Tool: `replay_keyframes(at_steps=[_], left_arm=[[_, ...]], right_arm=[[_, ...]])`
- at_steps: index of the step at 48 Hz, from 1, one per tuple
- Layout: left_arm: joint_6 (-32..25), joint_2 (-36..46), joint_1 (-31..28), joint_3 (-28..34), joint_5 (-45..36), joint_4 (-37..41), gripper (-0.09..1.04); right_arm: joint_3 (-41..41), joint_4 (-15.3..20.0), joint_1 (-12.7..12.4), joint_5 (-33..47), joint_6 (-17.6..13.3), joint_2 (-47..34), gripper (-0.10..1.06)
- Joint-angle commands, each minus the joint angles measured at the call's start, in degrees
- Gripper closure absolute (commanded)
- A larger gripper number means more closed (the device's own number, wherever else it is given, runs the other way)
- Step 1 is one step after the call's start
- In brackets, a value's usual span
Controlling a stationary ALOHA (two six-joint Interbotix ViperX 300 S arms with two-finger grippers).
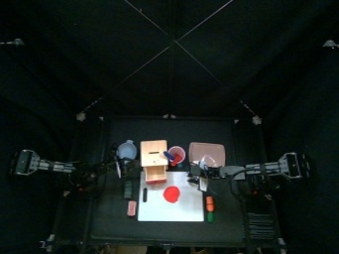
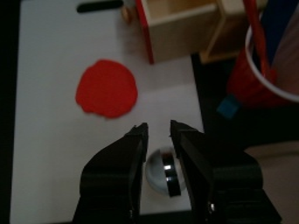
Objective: Get the cutter from the drawer then cut the dough then place the extra dough in the bowl
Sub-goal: Shut the drawer
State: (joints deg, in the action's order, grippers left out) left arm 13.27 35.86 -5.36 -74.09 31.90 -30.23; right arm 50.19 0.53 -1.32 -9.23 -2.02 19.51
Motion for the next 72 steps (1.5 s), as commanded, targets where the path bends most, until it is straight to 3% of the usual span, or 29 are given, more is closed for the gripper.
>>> replay_keyframes(at_steps=[1, 10, 17, 26, 37, 45, 52, 72], left_arm=[[-0.2, 0.1, -3.8, 3.3, -0.7, -1.7, 0.21], [-0.1, -1.2, -11.7, 6.8, -5.2, -1.9, 0.23], [-0.1, -3.3, -16.3, 9.5, -8.3, -2.1, 0.35], [-0.2, -6.2, -20.0, 12.9, -10.3, -2.0, 0.55], [0.2, -11.9, -23.0, 17.1, -12.0, -3.1, 0.61], [0.1, -18.9, -24.8, 21.9, -15.8, -4.9, 0.61], [0.1, -25.3, -26.1, 25.9, -16.9, -4.9, 0.61], [0.0, -33.8, -27.3, 32.3, -21.5, -4.7, 0.61]], right_arm=[[-3.1, -1.2, 0.8, 4.1, -0.2, -0.3, 0.29], [-4.8, -3.3, 1.7, 13.4, -0.1, -4.7, 0.30], [-7.6, -3.5, 2.2, 18.7, -0.1, -9.7, 0.33], [-12.4, -5.3, 3.3, 19.1, 0.4, -15.4, 0.43], [-18.3, -7.5, 3.8, 18.9, -0.1, -21.6, 0.56], [-22.9, -7.6, 4.0, 15.3, 0.2, -26.0, 0.59], [-26.8, -8.3, 4.1, 7.6, 0.3, -29.4, 0.59], [-37.2, -14.5, 4.8, -4.7, -0.2, -37.4, 0.59]])
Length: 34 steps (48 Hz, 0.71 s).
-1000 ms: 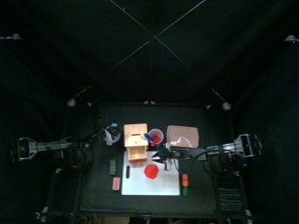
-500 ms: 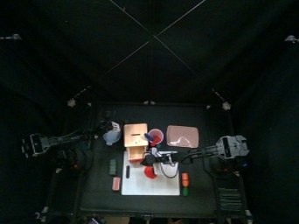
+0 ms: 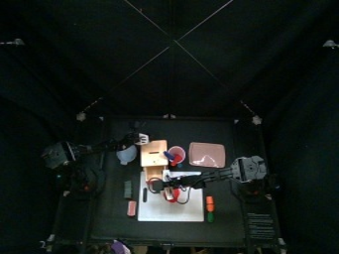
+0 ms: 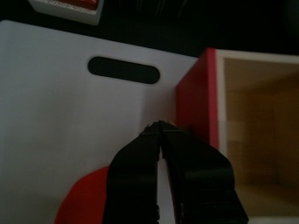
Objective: Get the cutter from the drawer then cut the dough then place the extra dough in the bowl
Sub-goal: Shut the drawer
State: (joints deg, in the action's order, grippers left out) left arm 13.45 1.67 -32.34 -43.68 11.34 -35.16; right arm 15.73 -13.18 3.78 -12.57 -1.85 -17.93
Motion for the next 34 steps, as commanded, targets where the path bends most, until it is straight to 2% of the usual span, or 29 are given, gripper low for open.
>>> replay_keyframes(at_steps=[1, 12, 34], left_arm=[[-0.2, 0.4, -0.4, 1.8, -1.2, 0.3, 0.61], [-0.1, 1.1, -0.4, 0.6, -2.8, 0.6, 0.61], [-0.2, 1.9, -0.8, -0.4, -3.0, 1.0, 0.61]], right_arm=[[-3.1, -0.9, -0.4, -1.6, -0.4, -0.3, 0.59], [-5.2, -1.7, -0.5, -2.1, -0.4, -1.8, 0.59], [-6.4, -2.2, -4.1, -2.5, -0.4, -2.4, 0.59]])
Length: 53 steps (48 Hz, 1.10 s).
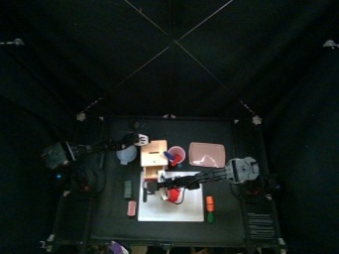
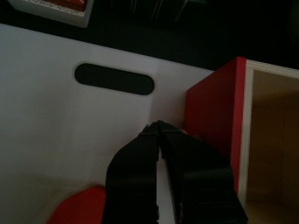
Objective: Get the cutter from the drawer then cut the dough then place the extra dough in the bowl
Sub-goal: Shut the drawer
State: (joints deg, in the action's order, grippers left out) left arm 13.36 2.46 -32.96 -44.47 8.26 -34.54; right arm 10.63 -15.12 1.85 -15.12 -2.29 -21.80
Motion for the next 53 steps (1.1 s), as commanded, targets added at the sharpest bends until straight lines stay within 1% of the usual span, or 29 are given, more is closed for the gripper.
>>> replay_keyframes(at_steps=[1, 9, 13, 23, 28, 37, 45, 53], left_arm=[[-0.1, 1.1, -0.2, 0.4, 0.1, 0.4, 0.61], [0.0, 1.1, -0.4, -0.1, 0.1, 0.4, 0.61], [0.0, 1.1, -0.5, -0.4, 0.1, 0.3, 0.61], [0.0, 1.1, -0.9, -0.5, 0.1, 0.3, 0.61], [0.0, 1.2, -0.9, -0.5, 0.1, 0.2, 0.61], [0.0, 1.2, -0.9, -0.4, -0.4, 0.2, 0.61], [0.0, 1.3, -0.9, -0.4, -0.4, 0.2, 0.61], [0.0, 1.2, -1.1, -0.5, -0.4, 0.2, 0.61]], right_arm=[[-1.3, -0.3, -2.3, 0.1, 0.1, 1.5, 0.59], [-1.6, -0.9, -3.4, 0.1, 0.1, 1.6, 0.59], [-2.0, -1.1, -3.5, 0.0, 0.1, 1.5, 0.59], [-4.6, -2.6, -4.6, 0.0, 0.1, 0.3, 0.59], [-5.7, -2.8, -5.2, -0.4, 0.1, -0.5, 0.59], [-7.5, -4.5, -6.2, -1.6, 0.0, -1.5, 0.59], [-9.5, -4.9, -7.2, -2.0, 0.1, -3.1, 0.59], [-11.1, -5.4, -7.6, -2.3, 0.1, -4.0, 0.59]])
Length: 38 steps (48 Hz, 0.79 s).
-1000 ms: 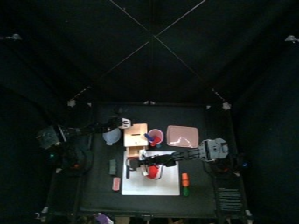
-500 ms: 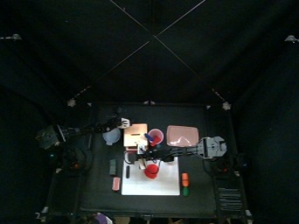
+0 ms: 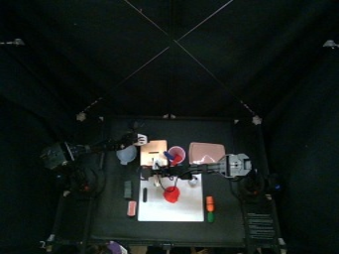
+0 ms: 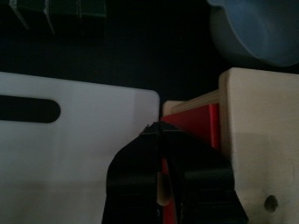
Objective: Get the cutter from the drawer then cut the dough then place the extra dough in the bowl
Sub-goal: Shut the drawer
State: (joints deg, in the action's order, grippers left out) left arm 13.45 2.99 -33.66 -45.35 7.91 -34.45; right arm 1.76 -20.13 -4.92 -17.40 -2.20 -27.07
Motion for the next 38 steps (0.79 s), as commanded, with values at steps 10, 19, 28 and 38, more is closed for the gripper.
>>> replay_keyframes(at_steps=[10, 19, 28, 38], left_arm=[[-0.1, 0.8, -0.5, 0.4, -0.1, 0.1, 0.61], [-0.1, 0.8, -1.1, 0.4, -0.1, 0.1, 0.61], [-0.1, 0.8, -1.5, 0.4, -0.1, 0.2, 0.61], [-0.1, 1.2, -2.2, 0.1, -0.1, 0.3, 0.61]], right_arm=[[-4.1, -0.7, -1.8, -0.8, 0.0, -0.1, 0.59], [-5.7, -1.1, -2.7, -1.0, 0.0, -1.1, 0.59], [-7.3, -1.1, -3.1, -1.1, 0.0, -1.8, 0.59], [-7.9, -1.1, -2.6, -1.1, 0.0, -2.1, 0.59]])
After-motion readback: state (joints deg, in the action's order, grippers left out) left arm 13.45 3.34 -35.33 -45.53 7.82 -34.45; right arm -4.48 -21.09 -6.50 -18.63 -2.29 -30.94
